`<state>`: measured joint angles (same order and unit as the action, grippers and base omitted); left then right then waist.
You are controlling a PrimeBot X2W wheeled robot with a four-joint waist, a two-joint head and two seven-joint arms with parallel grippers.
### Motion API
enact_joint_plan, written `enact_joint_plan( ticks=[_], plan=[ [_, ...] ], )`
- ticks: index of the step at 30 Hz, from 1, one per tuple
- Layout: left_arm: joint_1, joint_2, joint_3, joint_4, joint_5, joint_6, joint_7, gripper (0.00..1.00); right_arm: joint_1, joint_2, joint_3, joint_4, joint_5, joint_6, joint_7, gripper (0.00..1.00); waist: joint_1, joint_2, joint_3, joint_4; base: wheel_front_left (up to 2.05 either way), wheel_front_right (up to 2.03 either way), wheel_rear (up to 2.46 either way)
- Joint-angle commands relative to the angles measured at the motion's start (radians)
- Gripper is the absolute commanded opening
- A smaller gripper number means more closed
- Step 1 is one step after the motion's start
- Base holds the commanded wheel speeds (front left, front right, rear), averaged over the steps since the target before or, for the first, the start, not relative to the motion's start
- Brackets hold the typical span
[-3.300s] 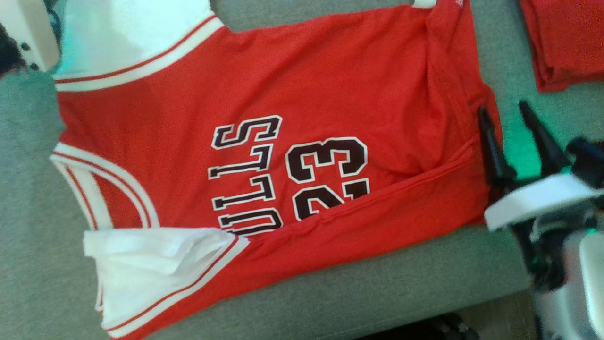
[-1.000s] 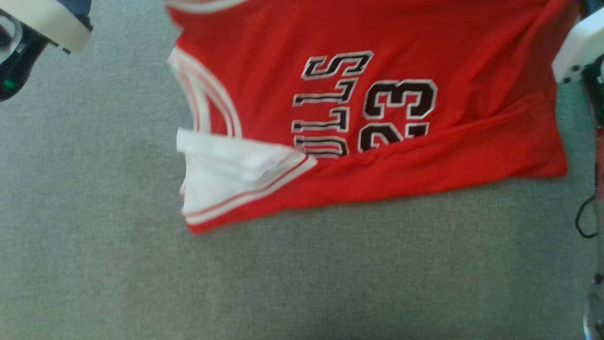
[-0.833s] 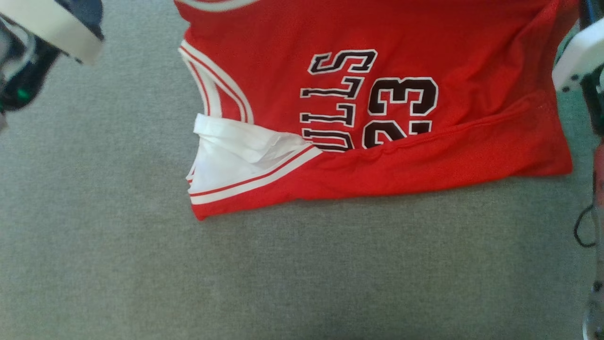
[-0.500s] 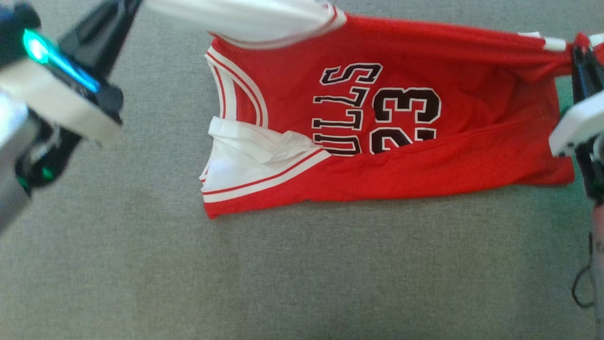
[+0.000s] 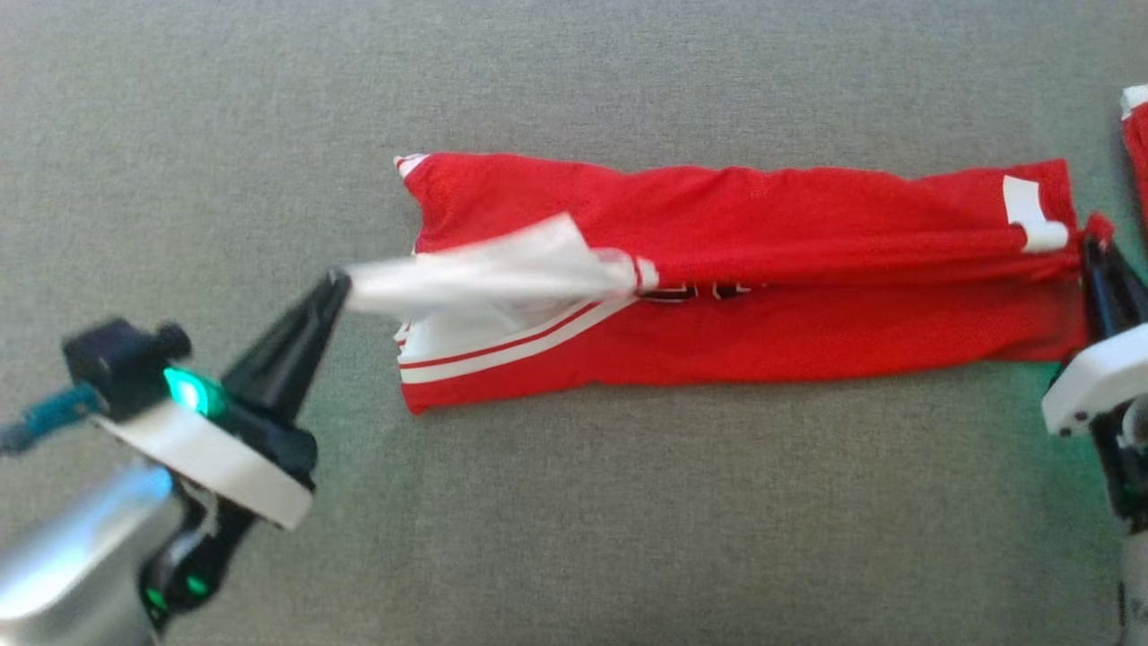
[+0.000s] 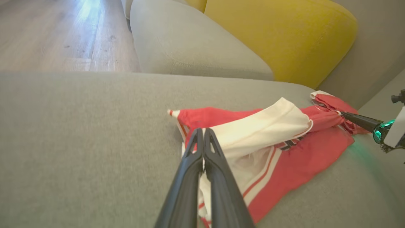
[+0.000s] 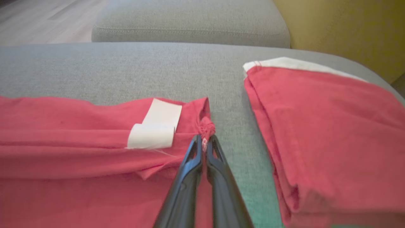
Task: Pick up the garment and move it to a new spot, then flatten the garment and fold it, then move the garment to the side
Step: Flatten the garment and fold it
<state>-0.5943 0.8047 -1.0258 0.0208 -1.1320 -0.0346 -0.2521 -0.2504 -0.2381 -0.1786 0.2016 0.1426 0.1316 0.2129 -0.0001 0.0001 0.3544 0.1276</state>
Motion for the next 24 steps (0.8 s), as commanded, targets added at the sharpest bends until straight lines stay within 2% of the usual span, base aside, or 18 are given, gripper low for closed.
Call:
enact_joint_plan(
  ticks=[1, 3, 4, 5, 6, 7, 11, 14, 20, 24],
  plan=[
    [0.008, 0.027, 0.072, -0.005, 0.018, 0.007, -0.01, 0.0, 0.017, -0.01, -0.003, -0.042, 0.002, -0.001, 0.003, 0.28, 0.0001, -0.0001, 0.001, 0.001, 0.0, 0.0, 0.0],
    [0.047, -0.007, 0.099, 0.009, 0.034, 0.009, -0.01, 0.0, 0.034, -0.001, -0.017, -0.048, 0.0, -0.001, 0.008, 1.0, 0.0001, -0.0001, 0.0, 0.004, 0.0, 0.0, 0.0],
    [0.064, -0.023, 0.108, 0.018, 0.041, 0.006, -0.01, 0.2, 0.04, 0.003, -0.025, -0.05, 0.0, -0.001, 0.008, 1.0, 0.0001, -0.0001, -0.002, 0.006, 0.0, 0.0, 0.0],
    [0.064, -0.023, 0.108, 0.018, 0.041, 0.006, -0.01, 0.2, 0.04, 0.003, -0.025, -0.05, 0.0, -0.001, 0.008, 1.0, 0.0001, -0.0001, -0.002, 0.006, 0.0, 0.0, 0.0],
    [0.079, -0.04, 0.119, 0.027, 0.049, 0.004, -0.01, 0.87, 0.047, 0.008, -0.031, -0.052, -0.001, -0.001, 0.008, 1.0, 0.0001, -0.0001, -0.006, 0.007, 0.0, 0.0, 0.0],
    [0.092, -0.058, 0.136, 0.036, 0.059, 0.007, -0.01, 1.0, 0.055, 0.013, -0.038, -0.056, -0.001, -0.001, 0.006, 1.0, 0.0001, -0.0001, -0.011, 0.007, 0.0, 0.0, 0.0],
    [0.149, -0.123, 0.195, 0.069, 0.121, 0.023, -0.01, 1.0, 0.099, 0.032, -0.074, -0.077, -0.008, -0.001, -0.008, 1.0, 0.0001, -0.0001, -0.043, 0.005, 0.0, 0.0, 0.0],
    [0.21, -0.176, 0.256, 0.08, 0.202, 0.063, -0.01, 1.0, 0.148, 0.057, -0.09, -0.1, -0.006, -0.001, -0.02, 1.0, 0.0001, -0.0001, -0.084, -0.002, 0.0, 0.0, 0.0],
    [0.384, -0.321, 0.438, 0.066, 0.391, 0.153, -0.01, 1.0, 0.243, 0.12, -0.084, -0.116, 0.026, -0.001, -0.04, 1.0, 0.0001, -0.0001, -0.168, -0.004, 0.0, 0.0, 0.0],
    [0.496, -0.424, 0.542, 0.04, 0.51, 0.171, -0.01, 1.0, 0.283, 0.147, -0.077, -0.082, 0.055, -0.001, -0.061, 1.0, 0.0001, -0.0001, -0.224, 0.014, 0.0, 0.0, 0.0]
  ],
)
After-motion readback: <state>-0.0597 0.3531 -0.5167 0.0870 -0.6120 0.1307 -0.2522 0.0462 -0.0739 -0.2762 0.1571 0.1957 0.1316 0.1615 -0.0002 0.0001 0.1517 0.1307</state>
